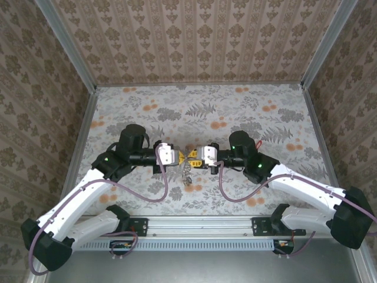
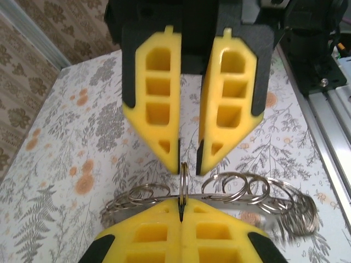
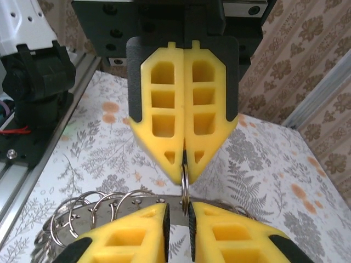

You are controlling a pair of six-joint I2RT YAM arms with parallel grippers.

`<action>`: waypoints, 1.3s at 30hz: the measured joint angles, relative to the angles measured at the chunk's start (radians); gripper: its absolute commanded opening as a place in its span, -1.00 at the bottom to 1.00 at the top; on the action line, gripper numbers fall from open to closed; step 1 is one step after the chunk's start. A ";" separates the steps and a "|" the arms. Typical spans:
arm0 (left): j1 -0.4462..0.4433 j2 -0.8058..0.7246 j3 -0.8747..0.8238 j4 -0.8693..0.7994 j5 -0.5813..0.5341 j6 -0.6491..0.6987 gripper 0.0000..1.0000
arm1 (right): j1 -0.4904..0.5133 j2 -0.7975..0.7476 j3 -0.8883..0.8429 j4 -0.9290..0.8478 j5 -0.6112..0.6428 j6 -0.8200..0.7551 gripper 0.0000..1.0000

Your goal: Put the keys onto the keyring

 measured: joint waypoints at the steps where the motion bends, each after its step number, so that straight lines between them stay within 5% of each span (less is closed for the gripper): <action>1: 0.000 0.004 0.003 -0.009 -0.002 0.000 -1.00 | 0.000 -0.005 0.002 -0.015 0.007 -0.006 -0.58; 13: 0.000 0.067 0.028 -0.052 0.017 0.000 -1.00 | 0.000 0.019 0.012 -0.061 0.024 -0.019 -0.52; 17: 0.000 0.076 0.031 -0.044 0.035 0.000 -1.00 | 0.000 0.053 0.032 -0.065 0.022 -0.018 -1.00; 22: 0.003 0.091 0.031 -0.048 0.021 -0.003 -1.00 | 0.000 0.070 0.035 -0.067 0.023 0.013 -1.00; 23: 0.003 0.091 0.032 -0.047 0.020 -0.006 -0.94 | -0.001 0.070 0.034 -0.063 0.023 0.019 -1.00; 24: 0.005 0.090 0.032 -0.044 0.021 -0.009 -0.52 | -0.002 0.069 0.026 -0.047 0.023 0.032 -1.00; 26: 0.026 0.087 0.032 -0.039 0.059 -0.020 -0.19 | -0.008 0.067 -0.004 0.027 0.023 0.068 -1.00; 32: 0.127 -0.018 -0.043 0.105 0.201 -0.135 -0.19 | -0.048 0.047 -0.119 0.293 0.011 0.245 -1.00; 39: 0.135 -0.014 -0.050 0.154 0.270 -0.192 -0.29 | -0.061 0.045 -0.120 0.434 -0.059 0.339 -1.00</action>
